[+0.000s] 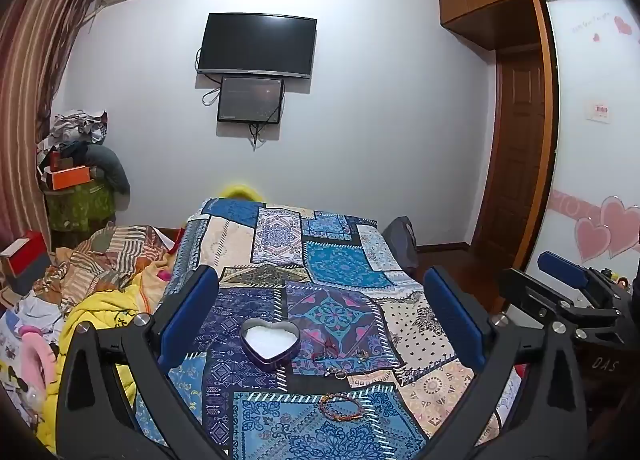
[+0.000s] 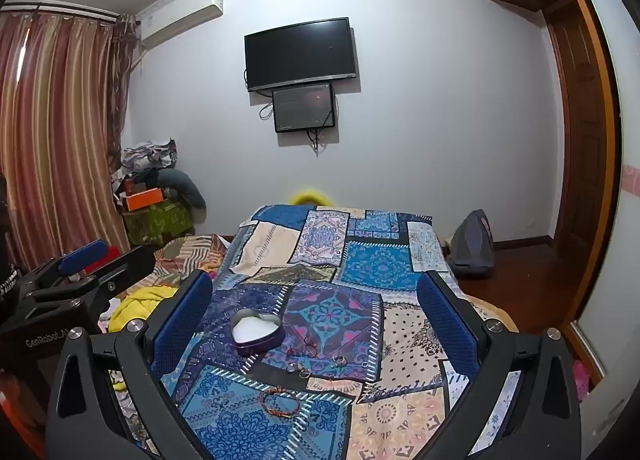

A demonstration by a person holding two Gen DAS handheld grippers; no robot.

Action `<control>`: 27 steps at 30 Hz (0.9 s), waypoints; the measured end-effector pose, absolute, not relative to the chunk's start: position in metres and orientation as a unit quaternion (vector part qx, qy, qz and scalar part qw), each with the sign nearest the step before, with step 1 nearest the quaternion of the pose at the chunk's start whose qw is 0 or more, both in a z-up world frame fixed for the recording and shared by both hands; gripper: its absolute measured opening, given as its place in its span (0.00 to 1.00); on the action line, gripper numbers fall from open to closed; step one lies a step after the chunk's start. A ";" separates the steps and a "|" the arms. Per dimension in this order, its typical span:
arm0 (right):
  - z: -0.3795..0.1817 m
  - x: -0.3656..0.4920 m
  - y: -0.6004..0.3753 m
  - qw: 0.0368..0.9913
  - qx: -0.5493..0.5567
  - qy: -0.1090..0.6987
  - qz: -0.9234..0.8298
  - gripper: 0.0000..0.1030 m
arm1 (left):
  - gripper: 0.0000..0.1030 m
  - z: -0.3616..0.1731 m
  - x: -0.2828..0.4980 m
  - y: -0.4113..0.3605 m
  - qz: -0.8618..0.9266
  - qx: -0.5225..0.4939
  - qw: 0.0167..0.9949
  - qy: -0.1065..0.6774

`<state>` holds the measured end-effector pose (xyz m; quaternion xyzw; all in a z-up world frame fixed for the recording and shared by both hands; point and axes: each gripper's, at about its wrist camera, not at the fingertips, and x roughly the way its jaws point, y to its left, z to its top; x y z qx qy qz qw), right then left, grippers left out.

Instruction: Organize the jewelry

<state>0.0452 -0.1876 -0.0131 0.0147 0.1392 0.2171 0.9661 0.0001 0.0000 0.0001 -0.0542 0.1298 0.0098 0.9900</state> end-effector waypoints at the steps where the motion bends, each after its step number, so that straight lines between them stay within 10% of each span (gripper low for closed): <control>1: -0.013 0.045 -0.187 0.966 0.014 0.139 0.217 0.99 | 1.00 0.000 0.000 0.000 0.011 -0.053 0.990 0.129; 27: -0.013 0.045 -0.187 0.966 0.013 0.140 0.217 0.99 | 1.00 0.003 -0.002 -0.001 0.017 -0.050 0.991 0.125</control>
